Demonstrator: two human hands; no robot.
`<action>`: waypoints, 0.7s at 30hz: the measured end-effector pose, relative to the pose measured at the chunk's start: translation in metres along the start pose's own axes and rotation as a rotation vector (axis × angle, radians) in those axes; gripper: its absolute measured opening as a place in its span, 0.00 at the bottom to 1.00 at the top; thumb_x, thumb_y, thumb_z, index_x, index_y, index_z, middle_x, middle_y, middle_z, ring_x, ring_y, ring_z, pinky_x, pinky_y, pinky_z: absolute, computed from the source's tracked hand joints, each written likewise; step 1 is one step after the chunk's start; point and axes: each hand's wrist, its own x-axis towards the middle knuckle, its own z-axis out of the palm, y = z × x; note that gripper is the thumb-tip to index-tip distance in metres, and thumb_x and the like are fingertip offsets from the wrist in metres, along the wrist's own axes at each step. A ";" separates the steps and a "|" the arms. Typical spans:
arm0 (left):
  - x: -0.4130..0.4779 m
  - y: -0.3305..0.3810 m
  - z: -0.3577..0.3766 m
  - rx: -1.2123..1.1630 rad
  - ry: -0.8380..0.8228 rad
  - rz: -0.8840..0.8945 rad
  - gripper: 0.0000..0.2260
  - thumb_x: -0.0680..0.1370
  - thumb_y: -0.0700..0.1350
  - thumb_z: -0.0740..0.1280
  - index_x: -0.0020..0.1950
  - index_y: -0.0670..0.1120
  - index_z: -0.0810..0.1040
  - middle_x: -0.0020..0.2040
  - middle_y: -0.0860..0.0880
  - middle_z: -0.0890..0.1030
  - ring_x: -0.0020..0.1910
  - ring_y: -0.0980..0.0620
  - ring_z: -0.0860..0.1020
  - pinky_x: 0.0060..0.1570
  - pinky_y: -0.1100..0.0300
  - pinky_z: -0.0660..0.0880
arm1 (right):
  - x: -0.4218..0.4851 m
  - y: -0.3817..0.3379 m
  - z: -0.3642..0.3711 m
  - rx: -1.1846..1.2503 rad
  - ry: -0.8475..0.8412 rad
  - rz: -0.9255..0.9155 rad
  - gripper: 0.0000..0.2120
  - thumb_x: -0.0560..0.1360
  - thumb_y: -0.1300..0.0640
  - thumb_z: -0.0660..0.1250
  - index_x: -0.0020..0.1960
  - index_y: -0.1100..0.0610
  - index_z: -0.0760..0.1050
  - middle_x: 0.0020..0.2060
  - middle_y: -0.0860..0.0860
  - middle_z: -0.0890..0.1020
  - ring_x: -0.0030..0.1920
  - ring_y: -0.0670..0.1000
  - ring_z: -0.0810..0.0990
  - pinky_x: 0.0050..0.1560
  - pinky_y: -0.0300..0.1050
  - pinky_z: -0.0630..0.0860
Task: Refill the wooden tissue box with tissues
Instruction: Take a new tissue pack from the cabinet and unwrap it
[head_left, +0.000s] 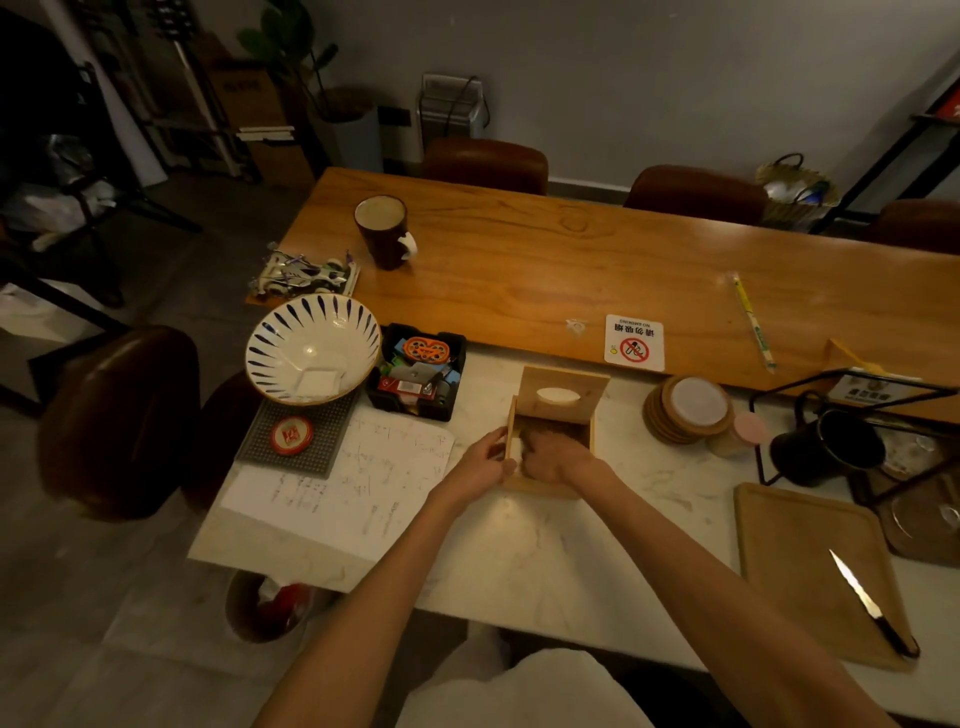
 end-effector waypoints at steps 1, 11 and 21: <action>-0.002 -0.004 0.002 0.013 0.058 -0.015 0.25 0.79 0.41 0.63 0.76 0.47 0.63 0.70 0.45 0.73 0.65 0.48 0.73 0.65 0.51 0.72 | -0.009 -0.001 -0.003 0.057 0.032 -0.021 0.18 0.78 0.56 0.59 0.68 0.56 0.69 0.63 0.58 0.77 0.59 0.59 0.78 0.61 0.52 0.74; -0.106 -0.159 0.056 1.073 0.361 0.295 0.25 0.81 0.59 0.42 0.78 0.54 0.55 0.79 0.49 0.50 0.79 0.46 0.49 0.77 0.50 0.48 | -0.167 0.072 0.159 0.145 0.477 0.253 0.32 0.79 0.35 0.45 0.78 0.42 0.38 0.79 0.52 0.40 0.77 0.64 0.38 0.73 0.66 0.40; -0.126 -0.257 0.116 0.458 0.831 0.053 0.14 0.75 0.35 0.65 0.60 0.43 0.73 0.60 0.44 0.74 0.59 0.45 0.73 0.59 0.51 0.74 | -0.172 0.098 0.230 0.027 0.413 0.291 0.34 0.76 0.29 0.43 0.77 0.39 0.34 0.79 0.53 0.40 0.76 0.67 0.34 0.69 0.75 0.38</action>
